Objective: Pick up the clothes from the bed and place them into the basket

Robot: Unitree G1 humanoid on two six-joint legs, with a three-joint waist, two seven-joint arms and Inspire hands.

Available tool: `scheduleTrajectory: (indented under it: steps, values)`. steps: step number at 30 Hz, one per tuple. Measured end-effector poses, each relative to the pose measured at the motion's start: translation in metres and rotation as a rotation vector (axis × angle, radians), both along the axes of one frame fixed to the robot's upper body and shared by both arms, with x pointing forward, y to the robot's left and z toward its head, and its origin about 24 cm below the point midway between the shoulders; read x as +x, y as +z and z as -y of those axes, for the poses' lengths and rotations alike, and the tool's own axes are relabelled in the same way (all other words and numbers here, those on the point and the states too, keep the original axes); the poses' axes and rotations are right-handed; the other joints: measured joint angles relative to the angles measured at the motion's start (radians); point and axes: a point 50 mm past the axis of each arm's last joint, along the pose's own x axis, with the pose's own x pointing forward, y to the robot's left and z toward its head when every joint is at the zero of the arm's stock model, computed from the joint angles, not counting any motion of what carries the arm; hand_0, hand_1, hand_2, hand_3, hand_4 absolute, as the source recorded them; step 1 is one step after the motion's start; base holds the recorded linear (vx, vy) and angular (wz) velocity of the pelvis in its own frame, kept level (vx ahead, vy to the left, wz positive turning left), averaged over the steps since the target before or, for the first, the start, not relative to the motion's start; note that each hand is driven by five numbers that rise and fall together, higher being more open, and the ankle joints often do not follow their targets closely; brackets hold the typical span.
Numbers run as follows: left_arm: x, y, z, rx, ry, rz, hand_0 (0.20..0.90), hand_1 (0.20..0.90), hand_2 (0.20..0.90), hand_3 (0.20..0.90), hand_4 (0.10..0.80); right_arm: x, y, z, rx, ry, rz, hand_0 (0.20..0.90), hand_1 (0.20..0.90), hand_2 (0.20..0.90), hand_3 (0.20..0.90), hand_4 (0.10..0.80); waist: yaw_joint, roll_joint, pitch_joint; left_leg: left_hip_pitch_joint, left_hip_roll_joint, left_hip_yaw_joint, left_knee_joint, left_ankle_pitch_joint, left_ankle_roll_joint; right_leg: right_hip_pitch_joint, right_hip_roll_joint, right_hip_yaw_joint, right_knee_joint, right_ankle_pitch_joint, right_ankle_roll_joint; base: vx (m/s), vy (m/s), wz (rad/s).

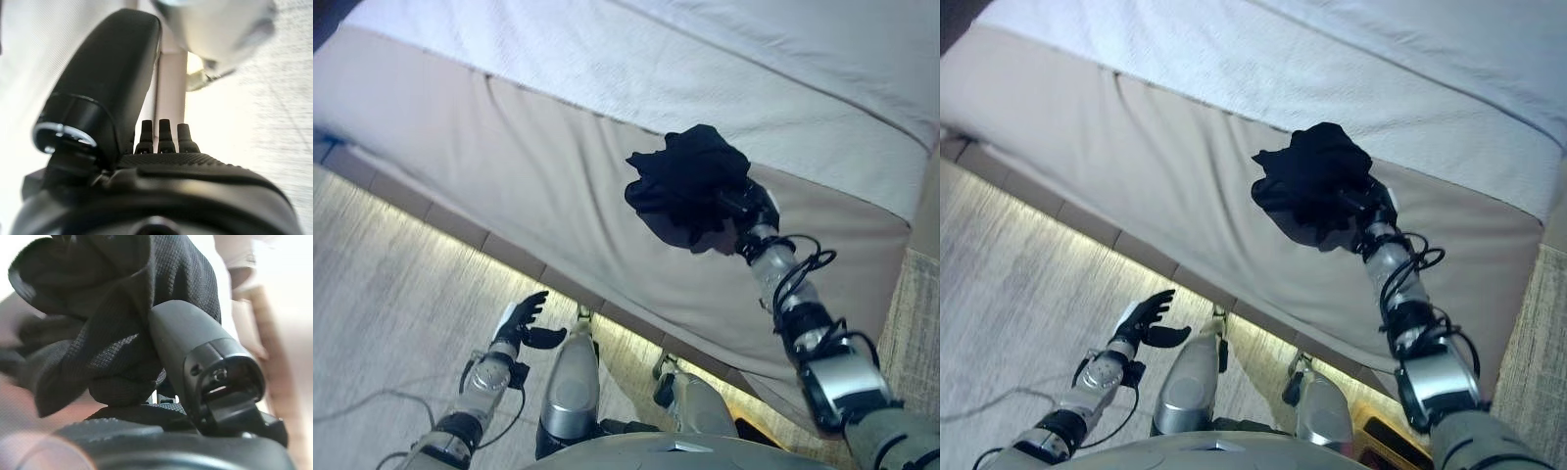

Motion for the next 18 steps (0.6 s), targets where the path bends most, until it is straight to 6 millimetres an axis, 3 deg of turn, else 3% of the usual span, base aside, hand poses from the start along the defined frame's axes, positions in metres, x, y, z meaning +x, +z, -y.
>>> scheduleTrajectory:
  steps: [1,6,13,18]
  values:
    - [-0.01,-0.006,0.007,-0.015,0.011,-0.023,0.9,0.9,0.9,0.9,0.8,-0.02,-0.01,0.0,0.024,-0.02,-0.006,0.3,0.3,0.3,0.2,0.1,-0.02,0.002,-0.039,0.036,0.0,0.012,-0.033,0.002,0.001,0.023,0.003,0.003,-0.017,0.0,0.0,0.069,0.007,-0.13]
    - [-0.041,-0.019,0.009,-0.006,0.025,-0.101,0.9,0.9,0.9,0.9,0.8,-0.059,-0.015,0.007,-0.096,-0.052,0.032,0.3,0.3,0.3,0.2,0.1,-0.109,-0.004,-0.144,0.107,0.006,0.05,-0.079,0.003,0.003,0.07,0.019,0.043,-0.061,0.0,0.0,0.005,-0.03,-0.25]
    - [-0.055,-0.027,0.008,0.009,0.015,-0.16,0.9,0.9,0.9,0.9,0.8,-0.076,0.005,0.03,-0.213,-0.182,0.125,0.3,0.3,0.3,0.2,0.1,-0.207,0.005,-0.208,0.161,0.038,0.098,-0.079,0.002,0.002,0.092,0.049,0.099,-0.069,-0.001,0.001,-0.013,-0.069,-0.24]
    - [-0.057,-0.031,0.018,-0.019,0.019,-0.179,0.9,0.9,0.9,0.9,0.8,-0.088,0.003,0.043,-0.236,-0.241,0.104,0.3,0.3,0.3,0.2,0.1,-0.239,0.031,-0.239,0.197,0.061,0.13,-0.074,-0.005,-0.011,0.095,0.069,0.142,-0.07,-0.006,0.006,0.001,-0.048,-0.29]
